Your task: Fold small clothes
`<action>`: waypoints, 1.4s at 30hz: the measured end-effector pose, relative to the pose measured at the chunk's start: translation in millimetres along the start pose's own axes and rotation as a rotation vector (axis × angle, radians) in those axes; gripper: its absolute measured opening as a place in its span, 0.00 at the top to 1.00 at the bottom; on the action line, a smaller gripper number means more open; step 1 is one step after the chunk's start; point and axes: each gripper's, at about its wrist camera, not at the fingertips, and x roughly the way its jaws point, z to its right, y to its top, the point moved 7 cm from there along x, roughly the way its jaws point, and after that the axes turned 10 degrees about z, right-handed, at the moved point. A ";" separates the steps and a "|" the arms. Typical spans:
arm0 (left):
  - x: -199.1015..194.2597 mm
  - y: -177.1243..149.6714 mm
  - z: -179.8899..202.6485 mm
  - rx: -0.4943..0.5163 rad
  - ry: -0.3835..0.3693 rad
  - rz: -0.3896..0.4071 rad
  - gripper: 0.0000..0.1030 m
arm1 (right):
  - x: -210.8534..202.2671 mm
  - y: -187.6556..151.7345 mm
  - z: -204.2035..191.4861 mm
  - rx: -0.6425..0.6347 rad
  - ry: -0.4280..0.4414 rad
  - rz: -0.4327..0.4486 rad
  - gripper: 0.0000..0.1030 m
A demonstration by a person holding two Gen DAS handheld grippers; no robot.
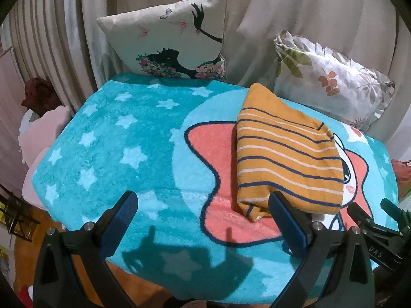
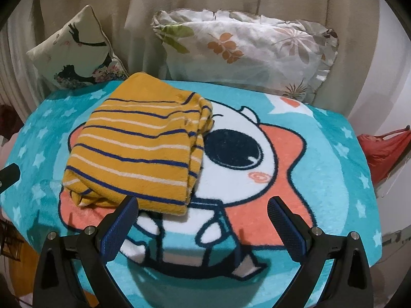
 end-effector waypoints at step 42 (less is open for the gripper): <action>21.9 -16.8 -12.1 -0.003 -0.004 -0.079 0.02 | 12.9 -8.1 -33.2 -0.071 0.020 -0.054 0.01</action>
